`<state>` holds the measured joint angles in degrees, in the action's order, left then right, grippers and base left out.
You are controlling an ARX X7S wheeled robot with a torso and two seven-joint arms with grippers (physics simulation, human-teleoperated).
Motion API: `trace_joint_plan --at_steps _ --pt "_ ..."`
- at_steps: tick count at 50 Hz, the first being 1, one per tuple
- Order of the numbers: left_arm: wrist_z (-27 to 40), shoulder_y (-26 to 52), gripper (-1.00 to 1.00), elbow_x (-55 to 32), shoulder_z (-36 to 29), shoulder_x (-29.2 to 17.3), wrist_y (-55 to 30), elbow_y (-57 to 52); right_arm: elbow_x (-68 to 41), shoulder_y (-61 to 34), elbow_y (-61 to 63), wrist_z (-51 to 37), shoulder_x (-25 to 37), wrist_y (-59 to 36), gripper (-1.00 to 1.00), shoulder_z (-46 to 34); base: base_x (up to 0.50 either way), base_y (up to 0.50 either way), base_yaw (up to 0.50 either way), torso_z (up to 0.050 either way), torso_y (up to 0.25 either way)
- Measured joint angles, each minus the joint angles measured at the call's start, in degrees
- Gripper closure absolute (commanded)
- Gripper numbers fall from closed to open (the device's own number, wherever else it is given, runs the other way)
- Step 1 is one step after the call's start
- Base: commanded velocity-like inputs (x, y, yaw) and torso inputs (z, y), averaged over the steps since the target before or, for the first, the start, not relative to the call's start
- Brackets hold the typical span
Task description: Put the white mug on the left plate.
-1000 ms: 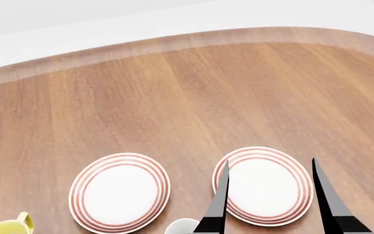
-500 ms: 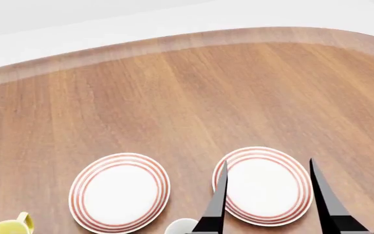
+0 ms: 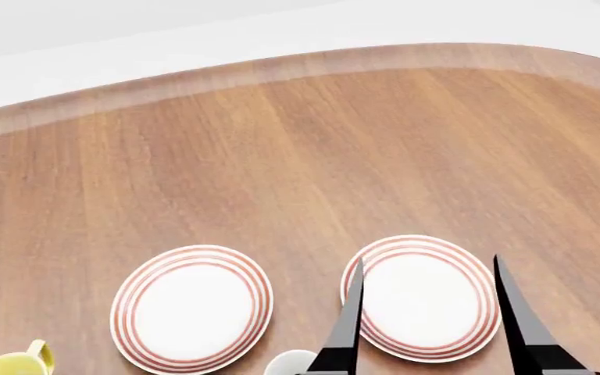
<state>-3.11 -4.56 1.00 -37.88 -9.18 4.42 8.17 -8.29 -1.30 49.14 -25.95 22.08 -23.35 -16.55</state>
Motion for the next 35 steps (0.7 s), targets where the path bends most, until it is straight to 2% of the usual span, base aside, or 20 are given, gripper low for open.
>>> trace_joint_plan --at_steps 35 --pt "1.9 4.9 -1.0 2.8 -4.3 2.3 2.0 8.0 -0.7 0.0 0.2 -0.8 0.6 0.0 -1.0 0.1 0.0 0.0 0.0 0.0 0.0"
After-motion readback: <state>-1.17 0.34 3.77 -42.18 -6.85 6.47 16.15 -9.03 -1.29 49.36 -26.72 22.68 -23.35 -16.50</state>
